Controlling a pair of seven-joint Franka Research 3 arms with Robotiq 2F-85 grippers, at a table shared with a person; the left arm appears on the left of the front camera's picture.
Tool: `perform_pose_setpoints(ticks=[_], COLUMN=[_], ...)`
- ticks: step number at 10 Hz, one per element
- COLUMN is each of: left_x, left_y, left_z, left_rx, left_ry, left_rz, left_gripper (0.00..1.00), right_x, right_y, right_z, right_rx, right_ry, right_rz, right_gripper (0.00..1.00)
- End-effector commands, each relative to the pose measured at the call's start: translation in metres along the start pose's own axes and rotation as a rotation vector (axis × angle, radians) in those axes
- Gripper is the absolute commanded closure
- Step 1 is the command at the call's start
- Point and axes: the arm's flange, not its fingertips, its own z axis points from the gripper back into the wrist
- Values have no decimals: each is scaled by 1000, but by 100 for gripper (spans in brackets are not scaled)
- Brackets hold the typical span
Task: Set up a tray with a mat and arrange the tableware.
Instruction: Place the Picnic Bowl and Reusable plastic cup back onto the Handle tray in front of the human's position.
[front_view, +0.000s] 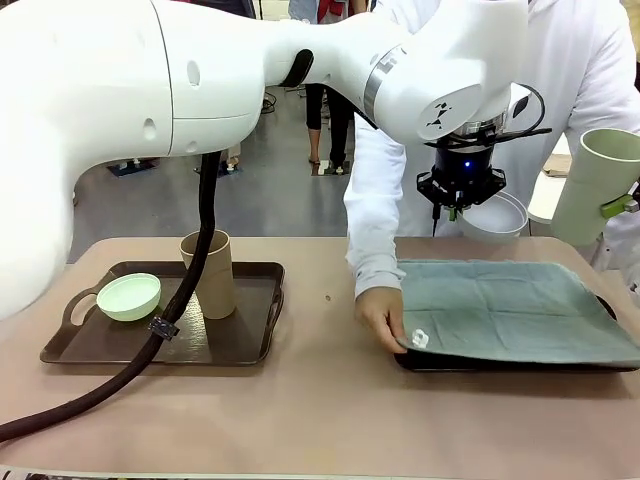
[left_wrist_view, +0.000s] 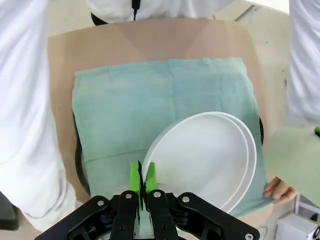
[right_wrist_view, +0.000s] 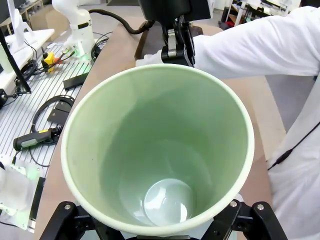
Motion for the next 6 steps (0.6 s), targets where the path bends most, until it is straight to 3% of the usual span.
perform_pose_setpoints(ticks=[1,6], left_x=[4,4], left_y=[3,3], left_z=[5,5], left_rx=[-21,-21], left_ry=[5,5], left_rz=[-16,-16], left_gripper=[100,100], right_x=[2,2], right_y=[0,0], right_z=[-2,-2], right_rx=[-7,-7], right_ry=[-13,-13], right_rz=[15,15], right_gripper=[71,71])
